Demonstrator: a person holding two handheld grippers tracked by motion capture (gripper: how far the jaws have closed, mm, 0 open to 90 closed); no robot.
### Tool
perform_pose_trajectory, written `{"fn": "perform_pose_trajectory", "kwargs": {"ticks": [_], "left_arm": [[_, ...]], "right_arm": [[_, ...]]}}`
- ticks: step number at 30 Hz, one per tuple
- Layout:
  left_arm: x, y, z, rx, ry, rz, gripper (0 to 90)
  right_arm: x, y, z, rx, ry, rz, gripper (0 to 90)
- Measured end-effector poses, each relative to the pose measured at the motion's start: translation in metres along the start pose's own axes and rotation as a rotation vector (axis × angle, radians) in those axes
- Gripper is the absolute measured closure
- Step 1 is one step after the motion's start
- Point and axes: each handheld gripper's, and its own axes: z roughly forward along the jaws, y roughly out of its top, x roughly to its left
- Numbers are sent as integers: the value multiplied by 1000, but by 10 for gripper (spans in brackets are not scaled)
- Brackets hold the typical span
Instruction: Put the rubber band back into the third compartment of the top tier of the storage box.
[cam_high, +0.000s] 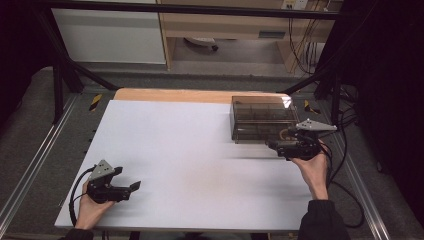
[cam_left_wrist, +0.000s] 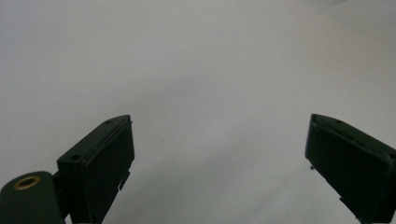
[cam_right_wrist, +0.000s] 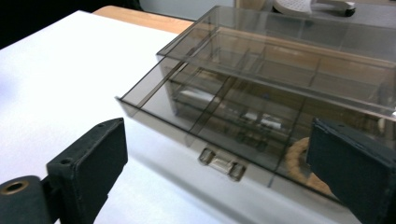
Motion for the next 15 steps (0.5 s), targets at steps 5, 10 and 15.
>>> {"fn": "perform_pose_trajectory", "kwargs": {"ticks": [5, 10, 15], "left_arm": [[0, 0, 0, 2, 0, 1, 73], [0, 0, 0, 2, 1, 1, 71], [0, 0, 0, 2, 0, 1, 68]], "right_arm": [[10, -7, -2, 4, 9, -16, 19], [18, -17, -2, 17, 30, -18, 8], [24, -29, -3, 15, 50, -15, 7]]}}
